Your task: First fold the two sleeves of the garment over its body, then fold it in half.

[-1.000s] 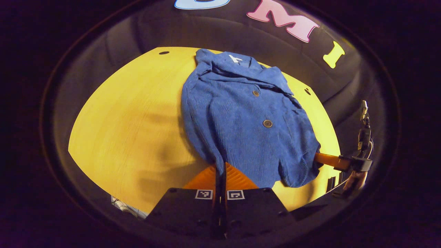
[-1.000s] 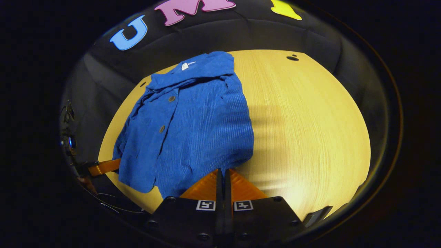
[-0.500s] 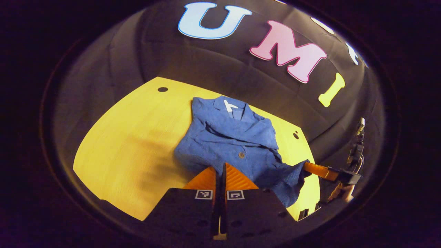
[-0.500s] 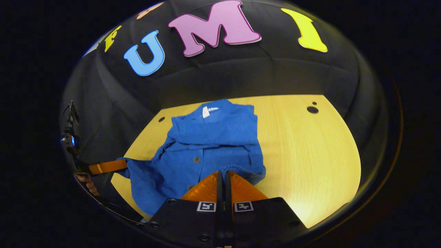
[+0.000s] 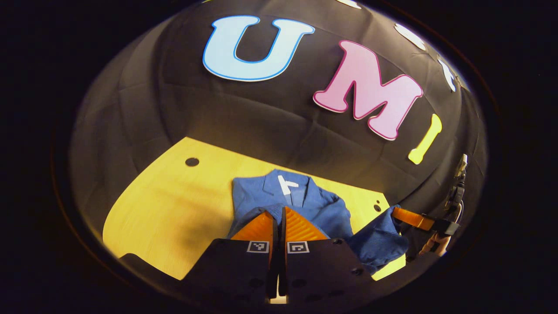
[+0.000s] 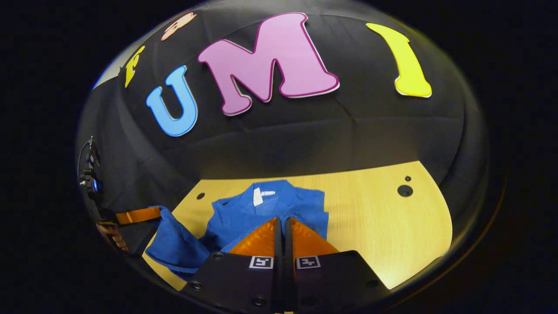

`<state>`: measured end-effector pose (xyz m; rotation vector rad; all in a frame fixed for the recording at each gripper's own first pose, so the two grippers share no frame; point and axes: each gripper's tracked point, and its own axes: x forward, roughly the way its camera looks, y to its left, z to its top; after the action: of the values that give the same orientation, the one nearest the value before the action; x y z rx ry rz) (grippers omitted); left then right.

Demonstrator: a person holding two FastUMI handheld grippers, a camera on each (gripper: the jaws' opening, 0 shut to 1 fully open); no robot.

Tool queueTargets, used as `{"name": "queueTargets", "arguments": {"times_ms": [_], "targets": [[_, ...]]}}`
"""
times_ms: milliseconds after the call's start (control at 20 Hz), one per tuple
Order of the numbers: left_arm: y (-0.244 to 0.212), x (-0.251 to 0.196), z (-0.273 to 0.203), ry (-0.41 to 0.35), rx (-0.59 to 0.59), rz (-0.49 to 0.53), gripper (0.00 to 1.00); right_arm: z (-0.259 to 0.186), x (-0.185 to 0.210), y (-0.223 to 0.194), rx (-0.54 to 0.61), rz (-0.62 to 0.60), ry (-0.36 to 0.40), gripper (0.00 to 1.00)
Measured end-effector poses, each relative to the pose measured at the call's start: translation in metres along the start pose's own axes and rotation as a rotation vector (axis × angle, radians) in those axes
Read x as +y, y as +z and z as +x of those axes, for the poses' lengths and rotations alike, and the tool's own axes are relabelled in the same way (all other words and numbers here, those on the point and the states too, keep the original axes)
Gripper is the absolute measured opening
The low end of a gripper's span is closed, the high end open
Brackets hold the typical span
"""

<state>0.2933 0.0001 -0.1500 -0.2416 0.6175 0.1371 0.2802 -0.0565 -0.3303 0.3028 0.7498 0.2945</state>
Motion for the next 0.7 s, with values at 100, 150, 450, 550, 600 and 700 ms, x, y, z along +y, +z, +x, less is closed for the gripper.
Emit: {"name": "queueTargets", "arguments": {"times_ms": [100, 150, 450, 550, 600, 700], "targets": [[0.025, 0.004, 0.028, 0.010, -0.034, 0.019, 0.00, 0.025, -0.012, 0.022, -0.026, -0.059, -0.018, 0.04], [0.037, 0.009, 0.046, 0.020, -0.057, 0.031, 0.00, 0.037, -0.014, 0.033, -0.044, -0.083, -0.026, 0.05], [0.067, 0.057, 0.143, 0.087, -0.142, 0.045, 0.00, 0.119, -0.033, 0.069, -0.106, -0.188, -0.070, 0.04], [0.072, 0.068, 0.172, 0.076, -0.196, 0.039, 0.00, 0.145, -0.040, 0.066, -0.120, -0.204, -0.087, 0.04], [0.073, 0.073, 0.186, 0.073, -0.211, 0.047, 0.00, 0.159, -0.045, 0.063, -0.129, -0.204, -0.102, 0.04], [0.067, 0.087, 0.216, 0.089, -0.209, 0.088, 0.00, 0.185, -0.058, 0.053, -0.130, -0.206, -0.147, 0.04]]}}
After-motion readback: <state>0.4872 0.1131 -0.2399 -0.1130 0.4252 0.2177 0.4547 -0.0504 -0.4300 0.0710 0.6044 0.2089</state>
